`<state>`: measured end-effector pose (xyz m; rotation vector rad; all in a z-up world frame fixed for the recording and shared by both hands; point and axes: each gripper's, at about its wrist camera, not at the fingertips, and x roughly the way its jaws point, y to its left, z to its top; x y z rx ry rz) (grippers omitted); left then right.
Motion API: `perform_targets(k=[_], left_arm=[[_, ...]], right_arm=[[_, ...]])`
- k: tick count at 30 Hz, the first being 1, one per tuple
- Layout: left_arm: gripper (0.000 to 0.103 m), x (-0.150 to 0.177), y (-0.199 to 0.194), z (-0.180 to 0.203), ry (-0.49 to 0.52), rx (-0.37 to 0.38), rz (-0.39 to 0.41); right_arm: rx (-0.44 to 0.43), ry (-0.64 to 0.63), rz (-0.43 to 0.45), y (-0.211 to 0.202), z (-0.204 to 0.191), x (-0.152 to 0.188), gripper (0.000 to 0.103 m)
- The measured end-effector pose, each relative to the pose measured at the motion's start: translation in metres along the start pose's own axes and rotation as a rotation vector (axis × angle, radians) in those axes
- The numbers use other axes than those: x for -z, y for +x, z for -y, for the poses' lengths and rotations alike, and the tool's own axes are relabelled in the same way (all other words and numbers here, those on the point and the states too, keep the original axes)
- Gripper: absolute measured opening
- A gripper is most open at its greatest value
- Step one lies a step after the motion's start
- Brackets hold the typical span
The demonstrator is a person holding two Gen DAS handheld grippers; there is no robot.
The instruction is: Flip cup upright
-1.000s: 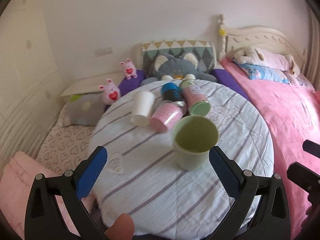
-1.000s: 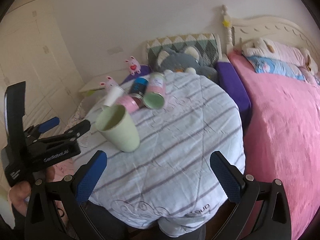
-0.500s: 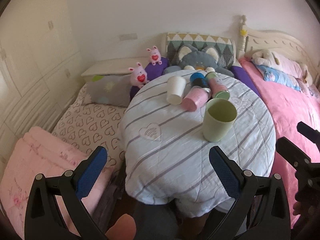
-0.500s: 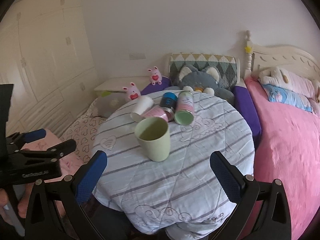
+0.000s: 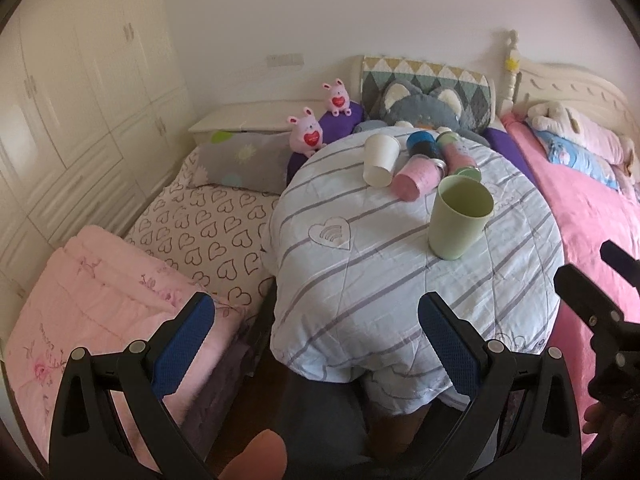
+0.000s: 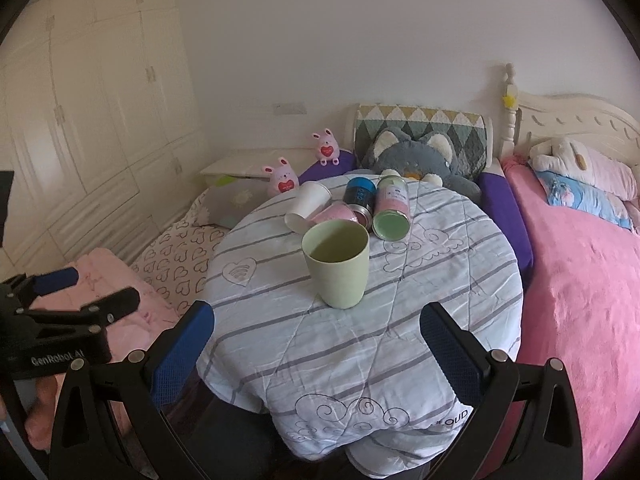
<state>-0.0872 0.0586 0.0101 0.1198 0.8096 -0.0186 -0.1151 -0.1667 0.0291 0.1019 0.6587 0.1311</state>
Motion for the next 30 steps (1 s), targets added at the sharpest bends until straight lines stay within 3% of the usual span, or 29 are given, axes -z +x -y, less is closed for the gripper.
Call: perform_targets(k=[30], left_arm=[[0.103, 0.001, -0.011, -0.002, -0.015, -0.007, 0.021]], right_arm=[[-0.01, -0.01, 0.015, -0.007, -0.007, 0.002, 0.103]])
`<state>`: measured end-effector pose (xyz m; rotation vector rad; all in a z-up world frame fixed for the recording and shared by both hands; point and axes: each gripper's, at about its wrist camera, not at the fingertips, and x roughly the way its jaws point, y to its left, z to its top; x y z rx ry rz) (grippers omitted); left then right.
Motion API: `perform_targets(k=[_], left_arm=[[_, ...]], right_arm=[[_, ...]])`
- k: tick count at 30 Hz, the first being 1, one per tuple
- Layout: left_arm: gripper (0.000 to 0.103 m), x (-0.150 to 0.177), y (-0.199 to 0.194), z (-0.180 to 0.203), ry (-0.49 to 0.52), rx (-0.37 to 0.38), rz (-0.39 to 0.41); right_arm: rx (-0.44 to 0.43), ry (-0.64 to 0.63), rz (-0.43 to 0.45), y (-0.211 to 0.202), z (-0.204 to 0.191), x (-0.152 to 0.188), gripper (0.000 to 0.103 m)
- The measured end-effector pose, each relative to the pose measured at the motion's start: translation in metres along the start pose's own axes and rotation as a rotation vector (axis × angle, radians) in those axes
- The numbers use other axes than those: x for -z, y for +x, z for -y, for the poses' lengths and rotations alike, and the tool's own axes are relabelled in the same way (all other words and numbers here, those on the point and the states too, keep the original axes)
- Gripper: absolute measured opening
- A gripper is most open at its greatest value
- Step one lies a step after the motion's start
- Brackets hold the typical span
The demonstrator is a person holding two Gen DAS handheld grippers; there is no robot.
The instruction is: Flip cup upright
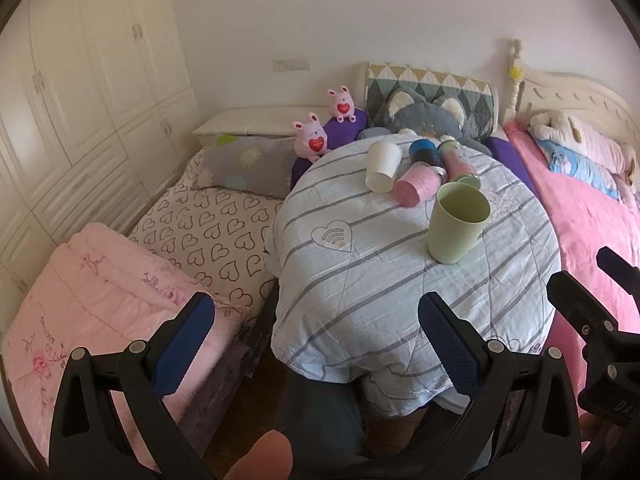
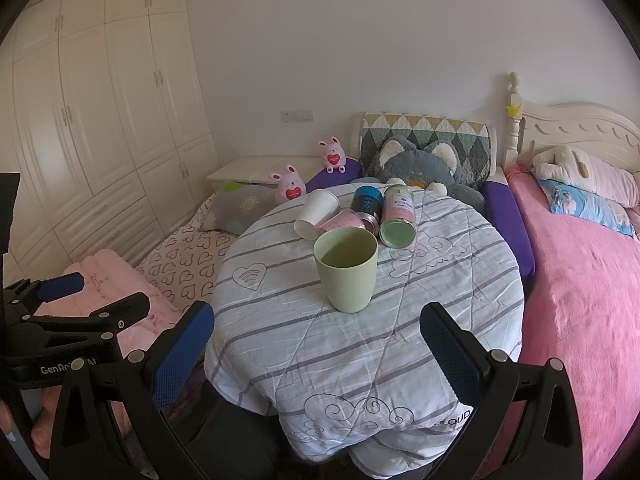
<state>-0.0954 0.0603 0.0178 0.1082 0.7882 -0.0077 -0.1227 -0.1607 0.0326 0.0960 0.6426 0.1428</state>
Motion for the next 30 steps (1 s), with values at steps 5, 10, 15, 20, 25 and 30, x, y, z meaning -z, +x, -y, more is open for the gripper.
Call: perform_targets(k=[5, 10, 15, 20, 25, 30], left_arm=[[0.103, -0.002, -0.002, -0.001, -0.003, -0.005, 0.001], [0.103, -0.004, -0.002, -0.002, -0.007, -0.011, 0.002], [0.103, -0.006, -0.001, -0.001, -0.006, -0.023, 0.0], [0.103, -0.005, -0.004, 0.002, 0.002, -0.03, 0.008], [0.103, -0.003, -0.005, 0.006, 0.014, -0.033, 0.017], [0.103, -0.004, -0.005, 0.008, 0.018, -0.037, 0.022]], right_arm=[[-0.003, -0.001, -0.001, 0.0, 0.0, 0.0, 0.103], [-0.006, -0.001, -0.005, 0.002, -0.002, 0.0, 0.103], [-0.009, 0.004, -0.01, 0.003, -0.002, 0.0, 0.103], [-0.011, 0.006, -0.011, 0.004, -0.002, 0.0, 0.103], [-0.013, 0.009, -0.012, 0.004, -0.001, 0.0, 0.103], [-0.015, 0.012, -0.014, 0.005, -0.002, 0.001, 0.103]])
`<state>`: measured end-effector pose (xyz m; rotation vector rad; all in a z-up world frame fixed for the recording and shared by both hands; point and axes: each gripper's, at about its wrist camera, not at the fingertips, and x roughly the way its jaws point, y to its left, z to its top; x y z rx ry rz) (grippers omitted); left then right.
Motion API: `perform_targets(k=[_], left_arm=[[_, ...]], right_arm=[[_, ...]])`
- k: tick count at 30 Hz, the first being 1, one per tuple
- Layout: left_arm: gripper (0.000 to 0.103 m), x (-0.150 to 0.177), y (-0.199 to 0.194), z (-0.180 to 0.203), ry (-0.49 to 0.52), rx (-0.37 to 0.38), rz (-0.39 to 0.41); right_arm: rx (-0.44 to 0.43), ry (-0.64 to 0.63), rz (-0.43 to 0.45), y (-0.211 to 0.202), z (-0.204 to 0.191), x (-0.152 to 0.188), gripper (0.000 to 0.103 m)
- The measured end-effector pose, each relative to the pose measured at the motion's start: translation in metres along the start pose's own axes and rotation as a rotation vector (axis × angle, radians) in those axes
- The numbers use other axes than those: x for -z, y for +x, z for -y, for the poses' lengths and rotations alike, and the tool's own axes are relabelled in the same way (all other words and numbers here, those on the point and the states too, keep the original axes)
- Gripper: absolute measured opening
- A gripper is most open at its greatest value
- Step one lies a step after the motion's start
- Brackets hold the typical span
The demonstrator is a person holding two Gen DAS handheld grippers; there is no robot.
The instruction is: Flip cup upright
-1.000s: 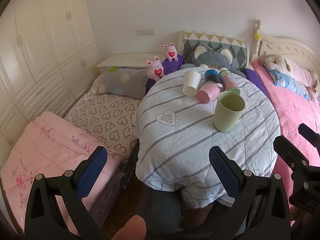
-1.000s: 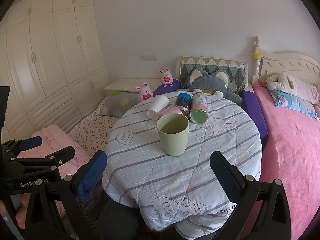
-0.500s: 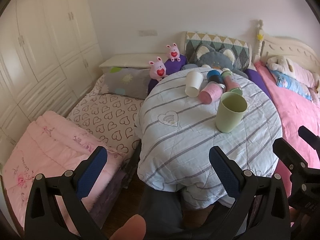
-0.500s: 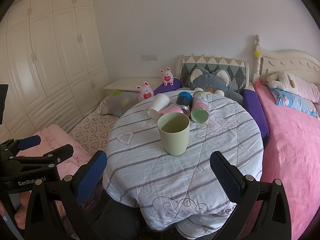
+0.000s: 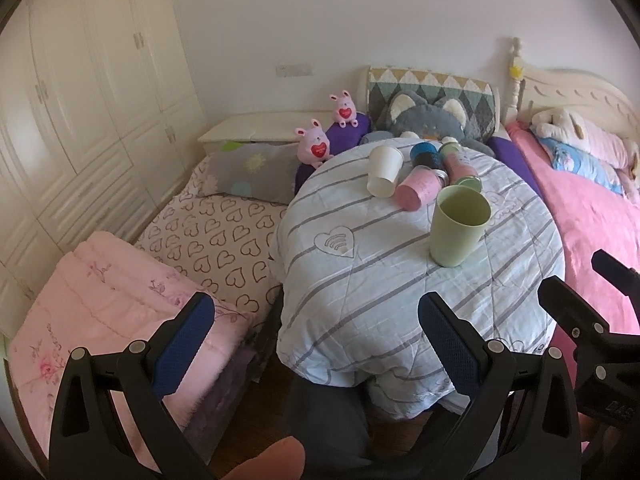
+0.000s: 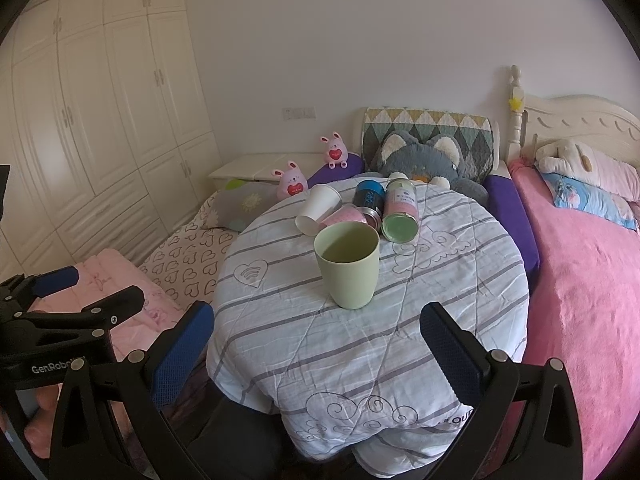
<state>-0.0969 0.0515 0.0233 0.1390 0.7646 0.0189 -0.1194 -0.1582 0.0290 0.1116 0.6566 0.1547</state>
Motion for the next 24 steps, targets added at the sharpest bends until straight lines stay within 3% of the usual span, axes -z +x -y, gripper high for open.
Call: perform_targets(k=[24], left_arm=[[0.103, -0.0026, -0.0017, -0.0076, -0.011, 0.006, 0.006]], right_arm=[[-0.004, 0.01, -0.007, 0.0023, 0.0022, 0.0017, 0.103]])
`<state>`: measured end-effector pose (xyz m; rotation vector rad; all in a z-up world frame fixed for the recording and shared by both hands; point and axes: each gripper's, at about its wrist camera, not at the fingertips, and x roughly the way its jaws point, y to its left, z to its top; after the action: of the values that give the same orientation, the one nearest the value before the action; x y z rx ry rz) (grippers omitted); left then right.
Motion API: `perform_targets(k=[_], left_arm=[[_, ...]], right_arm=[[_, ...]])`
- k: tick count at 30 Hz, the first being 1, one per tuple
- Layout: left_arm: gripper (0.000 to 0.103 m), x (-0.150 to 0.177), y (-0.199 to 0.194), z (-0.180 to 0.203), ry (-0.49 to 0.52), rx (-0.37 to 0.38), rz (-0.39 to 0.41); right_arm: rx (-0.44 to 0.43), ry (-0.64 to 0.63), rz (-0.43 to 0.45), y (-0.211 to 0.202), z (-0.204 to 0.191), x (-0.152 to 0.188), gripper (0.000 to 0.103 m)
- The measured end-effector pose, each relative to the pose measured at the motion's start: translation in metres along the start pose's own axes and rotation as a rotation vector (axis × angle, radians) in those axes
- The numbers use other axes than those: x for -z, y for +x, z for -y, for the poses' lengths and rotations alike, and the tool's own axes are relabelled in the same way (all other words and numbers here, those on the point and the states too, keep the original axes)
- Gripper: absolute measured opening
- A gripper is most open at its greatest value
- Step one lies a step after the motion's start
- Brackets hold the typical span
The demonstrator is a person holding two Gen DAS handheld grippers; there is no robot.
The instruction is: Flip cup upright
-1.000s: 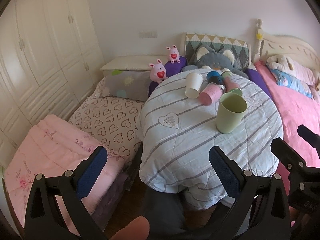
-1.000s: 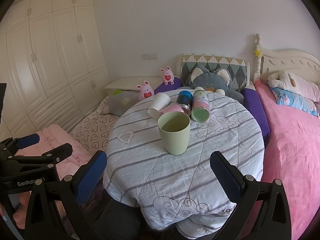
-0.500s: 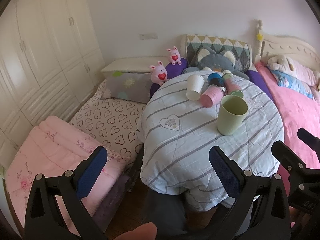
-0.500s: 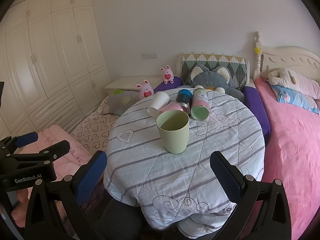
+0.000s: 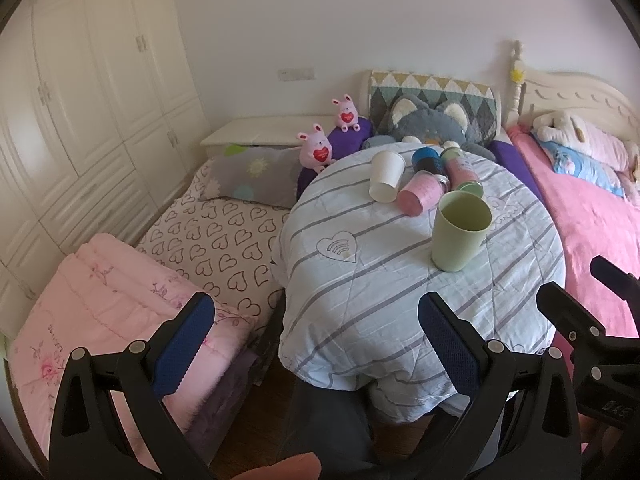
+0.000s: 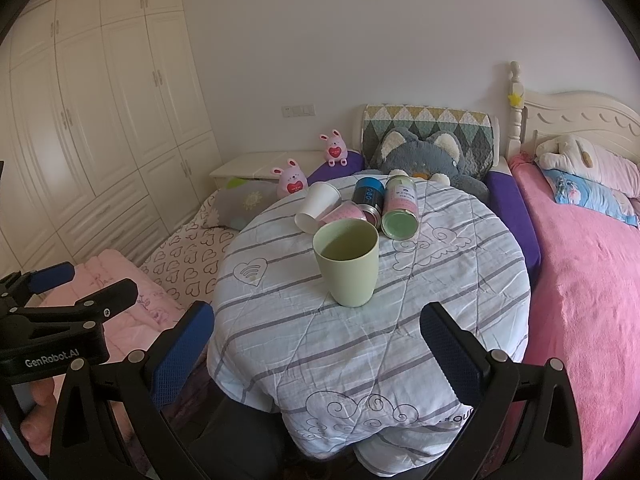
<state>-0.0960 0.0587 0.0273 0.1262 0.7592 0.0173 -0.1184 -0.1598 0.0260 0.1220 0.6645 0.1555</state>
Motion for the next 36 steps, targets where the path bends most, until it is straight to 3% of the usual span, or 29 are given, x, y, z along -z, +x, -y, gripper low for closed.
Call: perform_targets(k=[36], left_arm=[[0.103, 0.0015, -0.0021, -0.0025, -0.006, 0.041, 0.015]], right_arm=[[-0.001, -0.01, -0.006, 0.0019, 0.0001, -0.002, 0.103]])
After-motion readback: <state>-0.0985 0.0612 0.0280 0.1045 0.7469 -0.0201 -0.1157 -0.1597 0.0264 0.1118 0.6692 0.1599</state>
